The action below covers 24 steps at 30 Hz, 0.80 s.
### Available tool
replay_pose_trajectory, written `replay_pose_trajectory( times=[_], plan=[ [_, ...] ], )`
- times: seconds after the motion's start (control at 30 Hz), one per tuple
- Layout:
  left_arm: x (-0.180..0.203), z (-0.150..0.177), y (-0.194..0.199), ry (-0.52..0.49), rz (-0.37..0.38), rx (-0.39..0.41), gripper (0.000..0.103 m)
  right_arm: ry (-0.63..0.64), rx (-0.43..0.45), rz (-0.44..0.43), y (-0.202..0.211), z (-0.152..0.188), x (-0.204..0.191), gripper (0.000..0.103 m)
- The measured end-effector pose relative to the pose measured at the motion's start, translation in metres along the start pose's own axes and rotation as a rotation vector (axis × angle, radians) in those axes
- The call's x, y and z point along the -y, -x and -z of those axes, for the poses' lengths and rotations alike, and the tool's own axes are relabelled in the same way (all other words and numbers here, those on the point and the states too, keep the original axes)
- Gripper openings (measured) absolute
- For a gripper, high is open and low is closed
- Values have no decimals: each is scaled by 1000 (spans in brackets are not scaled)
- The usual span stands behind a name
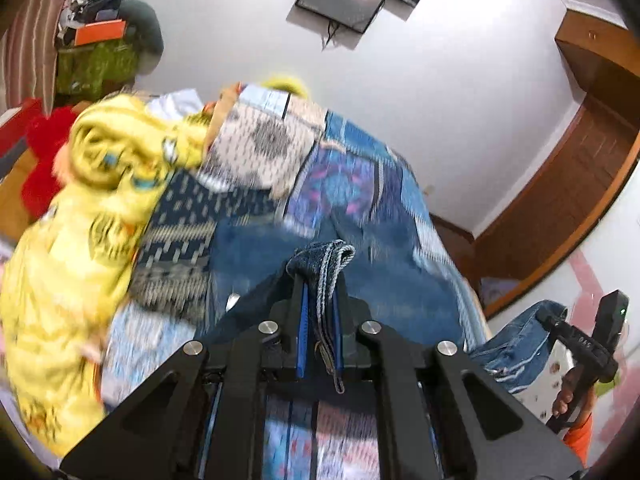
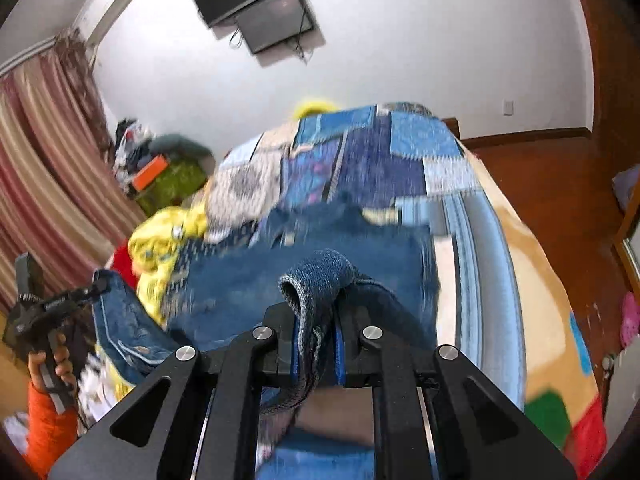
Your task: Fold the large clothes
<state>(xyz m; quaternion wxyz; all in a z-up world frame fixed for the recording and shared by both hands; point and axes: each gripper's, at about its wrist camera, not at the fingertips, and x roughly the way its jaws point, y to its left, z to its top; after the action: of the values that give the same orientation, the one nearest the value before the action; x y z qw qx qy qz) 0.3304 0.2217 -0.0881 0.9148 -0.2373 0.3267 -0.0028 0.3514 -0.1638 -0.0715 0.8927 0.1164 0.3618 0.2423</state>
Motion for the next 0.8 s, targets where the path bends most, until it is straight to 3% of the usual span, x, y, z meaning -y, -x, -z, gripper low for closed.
replay_pose_trajectory(
  times=[0.13, 0.27, 0.47, 0.57, 0.7, 0.77, 0.8],
  plan=[
    [-3, -41, -38, 14, -29, 29, 9, -24, 7, 23, -40, -35, 16, 11],
    [-15, -61, -93, 41, -54, -16, 9, -61, -15, 71, -90, -58, 39, 11],
    [-51, -49, -193, 68, -164, -175, 10, -122, -126, 138, -174, -53, 72, 11],
    [-74, -35, -227, 123, -179, -245, 11, -105, -183, 160, -199, -40, 80, 12],
    [-81, -27, -237, 123, -181, -256, 17, -68, -240, 162, -206, -26, 86, 22],
    [-76, -27, -234, 102, -207, -276, 32, -54, -265, 160, -203, -28, 86, 25],
    [-72, -29, -232, 79, -233, -298, 46, -41, -275, 165, -200, -31, 83, 26]
  ],
)
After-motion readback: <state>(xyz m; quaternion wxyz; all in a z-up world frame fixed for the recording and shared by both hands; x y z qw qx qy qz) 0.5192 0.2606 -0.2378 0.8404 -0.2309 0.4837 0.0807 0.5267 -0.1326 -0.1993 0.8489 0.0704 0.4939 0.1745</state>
